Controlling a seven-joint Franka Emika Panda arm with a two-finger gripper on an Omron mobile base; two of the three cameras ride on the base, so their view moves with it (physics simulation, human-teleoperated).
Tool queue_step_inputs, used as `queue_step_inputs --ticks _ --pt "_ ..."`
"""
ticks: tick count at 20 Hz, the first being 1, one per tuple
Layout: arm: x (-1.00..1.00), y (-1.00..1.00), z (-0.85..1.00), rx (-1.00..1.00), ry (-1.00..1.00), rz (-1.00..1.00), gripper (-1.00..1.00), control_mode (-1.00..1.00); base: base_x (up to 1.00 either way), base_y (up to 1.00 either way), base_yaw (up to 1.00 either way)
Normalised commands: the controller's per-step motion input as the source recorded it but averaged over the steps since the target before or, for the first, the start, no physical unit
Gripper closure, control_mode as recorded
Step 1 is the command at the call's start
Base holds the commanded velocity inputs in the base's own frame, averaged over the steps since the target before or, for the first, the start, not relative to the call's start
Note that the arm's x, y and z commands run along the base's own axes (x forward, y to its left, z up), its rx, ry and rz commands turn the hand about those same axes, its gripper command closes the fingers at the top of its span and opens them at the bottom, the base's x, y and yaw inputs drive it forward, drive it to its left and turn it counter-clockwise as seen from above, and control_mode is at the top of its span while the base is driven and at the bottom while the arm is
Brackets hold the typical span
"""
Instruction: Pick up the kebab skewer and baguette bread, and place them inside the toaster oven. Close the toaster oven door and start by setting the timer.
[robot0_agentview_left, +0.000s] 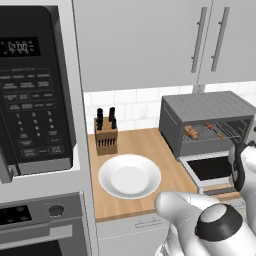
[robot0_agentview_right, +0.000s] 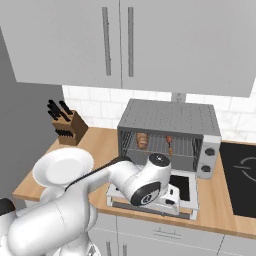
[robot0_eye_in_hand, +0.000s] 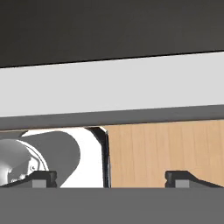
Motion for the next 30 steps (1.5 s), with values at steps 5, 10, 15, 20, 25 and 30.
queue_step_inputs --ticks 5,10,15,20,25,30 --pt "-0.17 0.05 -0.30 0.00 0.00 0.01 -1.00 -1.00 0.00 0.00 0.00" --pt "0.10 0.07 -0.49 0.00 0.00 0.04 -1.00 -1.00 0.00 0.00 0.00" --pt "0.16 0.01 -0.13 0.00 -0.03 0.07 -1.00 -1.00 0.00 0.00 0.00" --pt "0.21 0.03 -0.11 0.00 -0.03 0.01 -1.00 -1.00 0.00 0.00 0.00" --pt "0.23 0.05 -0.17 0.00 -0.03 0.00 -1.00 -1.00 0.00 0.00 0.00" --pt "0.03 0.00 -0.28 0.00 -0.01 0.00 -1.00 -1.00 0.00 0.00 0.00"
